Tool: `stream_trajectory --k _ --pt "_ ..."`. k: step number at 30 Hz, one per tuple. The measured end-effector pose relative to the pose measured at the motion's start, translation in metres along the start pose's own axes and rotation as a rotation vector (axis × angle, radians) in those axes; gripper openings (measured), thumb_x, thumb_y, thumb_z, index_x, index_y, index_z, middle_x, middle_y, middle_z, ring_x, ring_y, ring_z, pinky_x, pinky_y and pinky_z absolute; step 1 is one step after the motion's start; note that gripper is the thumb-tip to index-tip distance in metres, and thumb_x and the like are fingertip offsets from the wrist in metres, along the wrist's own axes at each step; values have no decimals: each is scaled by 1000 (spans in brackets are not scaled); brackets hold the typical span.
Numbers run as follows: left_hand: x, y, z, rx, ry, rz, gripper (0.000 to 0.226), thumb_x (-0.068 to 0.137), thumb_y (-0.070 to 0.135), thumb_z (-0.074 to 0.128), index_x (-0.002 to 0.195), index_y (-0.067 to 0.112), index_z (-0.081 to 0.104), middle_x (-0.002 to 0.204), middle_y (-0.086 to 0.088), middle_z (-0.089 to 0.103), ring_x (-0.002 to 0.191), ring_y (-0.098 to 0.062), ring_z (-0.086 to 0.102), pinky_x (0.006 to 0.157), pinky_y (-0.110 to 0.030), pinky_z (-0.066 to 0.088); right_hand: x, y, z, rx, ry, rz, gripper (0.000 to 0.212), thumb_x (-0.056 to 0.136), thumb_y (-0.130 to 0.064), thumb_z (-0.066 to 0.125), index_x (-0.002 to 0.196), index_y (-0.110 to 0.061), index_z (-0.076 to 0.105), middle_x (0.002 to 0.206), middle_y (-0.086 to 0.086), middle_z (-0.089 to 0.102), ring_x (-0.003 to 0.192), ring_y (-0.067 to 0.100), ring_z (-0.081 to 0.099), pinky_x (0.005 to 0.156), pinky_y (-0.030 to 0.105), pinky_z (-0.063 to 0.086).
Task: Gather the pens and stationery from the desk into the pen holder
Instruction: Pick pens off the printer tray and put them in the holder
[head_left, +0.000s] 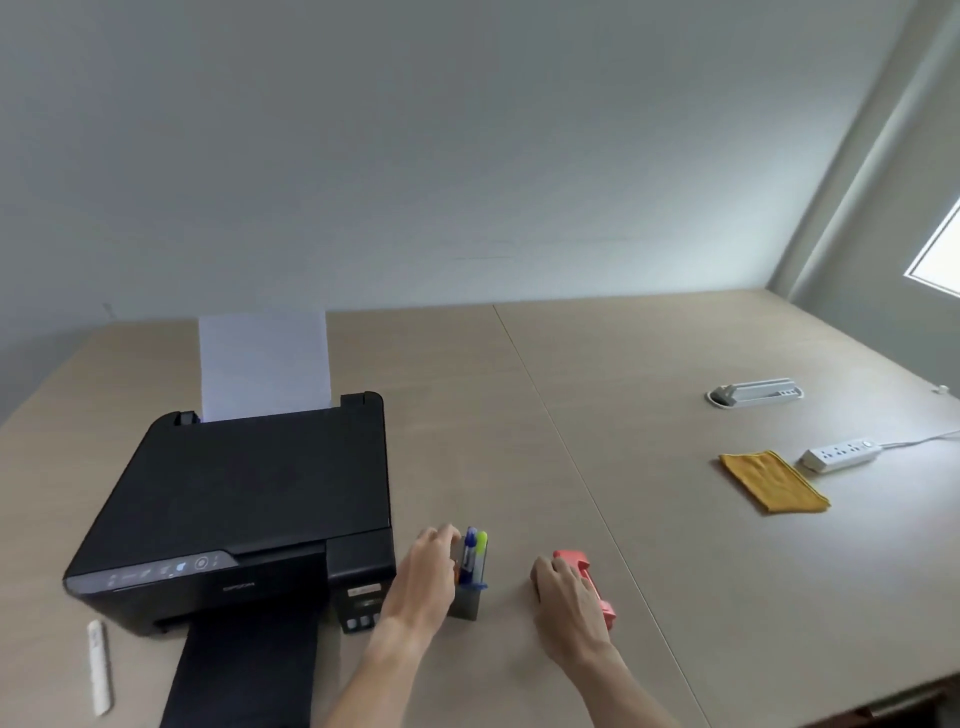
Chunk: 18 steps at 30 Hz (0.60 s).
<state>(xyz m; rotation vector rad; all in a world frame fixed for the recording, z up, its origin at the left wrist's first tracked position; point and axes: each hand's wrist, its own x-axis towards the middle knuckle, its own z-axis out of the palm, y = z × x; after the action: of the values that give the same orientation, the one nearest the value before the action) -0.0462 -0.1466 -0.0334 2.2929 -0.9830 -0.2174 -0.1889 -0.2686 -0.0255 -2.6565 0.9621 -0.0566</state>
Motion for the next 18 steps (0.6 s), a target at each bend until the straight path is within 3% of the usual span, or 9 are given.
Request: stream_trajectory --k 3,7,10,14,18 --pt "-1 -1 5 -4 0 9 26 93 2 41 103 23 54 99 -1 58 86 -15 57 75 -35 55 -5 0 0 25 6 2 25 80 6 41 84 -18 35 106 6 57 80 18 40 71 26 27" --pt "-22 -15 9 -8 -25 10 14 97 14 46 96 23 57 93 1 64 81 -10 62 70 -34 58 -10 -9 20 123 -47 -27 14 74 -6 43 77 -19 43 88 2 58 78 23 55 66 26 35" --pt "-50 -39 3 45 -90 -21 14 96 18 46 96 22 60 97 4 65 84 -9 61 72 -31 56 -15 -31 39 100 -109 -89 11 75 -19 36 70 -18 46 79 2 60 75 25 58 62 34 42" --pt "-96 -83 -21 104 -71 -146 18 95 13 42 93 20 58 98 5 63 84 -11 59 66 -23 44 -18 -71 62 67 -178 -179 15 84 -21 39 76 -19 51 78 0 58 71 21 57 59 31 41" --pt "-145 -134 -53 127 17 -321 11 93 13 48 94 20 57 92 5 63 78 -9 61 66 -22 52 -18 -126 86 58 -231 -309 16 86 -18 41 77 -19 55 80 -1 59 68 15 55 60 28 47"
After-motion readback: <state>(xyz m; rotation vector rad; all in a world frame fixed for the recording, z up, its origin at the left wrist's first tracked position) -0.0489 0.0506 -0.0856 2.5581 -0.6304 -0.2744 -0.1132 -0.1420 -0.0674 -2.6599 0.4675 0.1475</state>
